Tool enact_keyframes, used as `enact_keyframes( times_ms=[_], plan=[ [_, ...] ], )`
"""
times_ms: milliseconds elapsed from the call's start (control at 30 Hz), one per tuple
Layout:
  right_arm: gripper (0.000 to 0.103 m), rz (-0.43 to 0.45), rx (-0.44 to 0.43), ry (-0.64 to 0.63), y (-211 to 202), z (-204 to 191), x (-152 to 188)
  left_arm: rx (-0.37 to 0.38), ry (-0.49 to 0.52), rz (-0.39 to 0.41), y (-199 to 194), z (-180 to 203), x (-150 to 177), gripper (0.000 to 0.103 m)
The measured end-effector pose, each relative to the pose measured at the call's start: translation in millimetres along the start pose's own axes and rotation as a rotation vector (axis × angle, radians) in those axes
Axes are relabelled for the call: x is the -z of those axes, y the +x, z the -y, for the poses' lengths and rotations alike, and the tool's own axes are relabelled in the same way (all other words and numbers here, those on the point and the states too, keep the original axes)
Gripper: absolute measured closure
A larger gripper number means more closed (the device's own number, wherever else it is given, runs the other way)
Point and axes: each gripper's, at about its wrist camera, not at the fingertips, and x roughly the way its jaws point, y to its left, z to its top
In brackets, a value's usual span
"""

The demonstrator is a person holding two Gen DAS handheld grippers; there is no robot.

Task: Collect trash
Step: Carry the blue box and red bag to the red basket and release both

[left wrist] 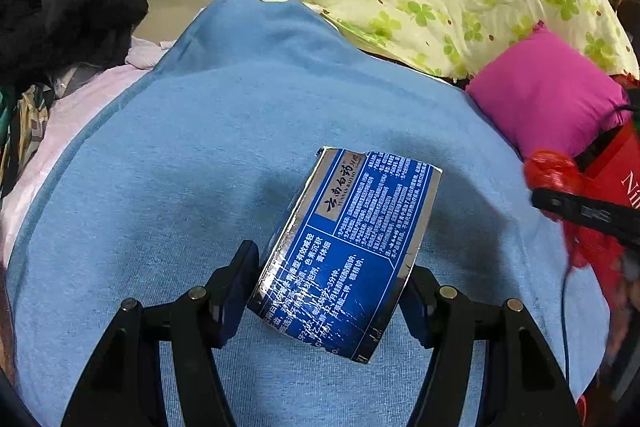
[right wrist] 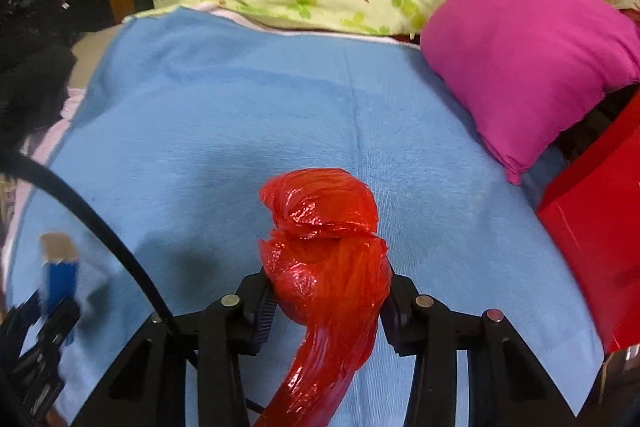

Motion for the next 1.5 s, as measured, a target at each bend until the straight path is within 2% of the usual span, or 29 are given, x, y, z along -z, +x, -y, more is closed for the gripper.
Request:
enact_keyframes(
  times_ms=[267,400,567,767,1033,1300,1500],
  plan=[
    [0.056,0.08,-0.051,0.069,-65.2,34.7,51.3,-0.028,0.047,0.032,-6.6,10.6,9.2,0.036],
    [0.056,0.129,-0.057,0.143,-101.8,77.4,91.4,-0.05,0.115,0.061,-13.7,25.6,16.0,0.036],
    [0.056,0.178,-0.044,0.263,-135.5,150.4,147.9,-0.05,0.168,0.035,-16.9,43.3,29.5,0.036],
    [0.056,0.201,-0.008,0.386,-164.0,219.7,216.2,-0.031,0.212,0.027,-39.5,69.1,40.9,0.036],
    [0.056,0.216,0.055,0.517,-201.2,280.1,300.8,0.099,0.324,0.064,-90.7,142.4,52.3,0.036],
    [0.056,0.199,0.12,0.594,-224.5,310.6,369.3,0.259,0.444,0.056,-133.4,225.3,87.2,0.036],
    [0.056,0.151,0.151,0.635,-224.1,324.9,413.0,0.35,0.528,0.041,-157.7,279.1,118.6,0.036]
  ],
)
